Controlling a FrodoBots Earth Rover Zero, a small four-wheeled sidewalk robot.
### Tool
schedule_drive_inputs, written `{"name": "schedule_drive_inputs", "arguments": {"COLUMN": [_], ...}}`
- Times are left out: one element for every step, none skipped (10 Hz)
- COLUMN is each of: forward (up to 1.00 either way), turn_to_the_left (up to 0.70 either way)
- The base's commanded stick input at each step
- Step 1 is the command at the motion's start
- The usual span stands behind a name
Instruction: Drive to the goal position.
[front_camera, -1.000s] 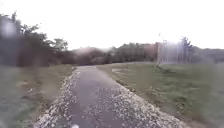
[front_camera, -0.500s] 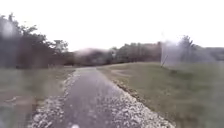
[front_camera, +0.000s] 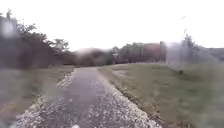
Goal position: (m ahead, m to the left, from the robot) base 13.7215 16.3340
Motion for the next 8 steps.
{"name": "schedule_drive_inputs", "arguments": {"forward": [1.0,1.0,1.0,1.0,1.0,1.0,1.0,1.0], "turn_to_the_left": [0.0,0.0,0.0,0.0,0.0,0.0,0.0,0.0]}}
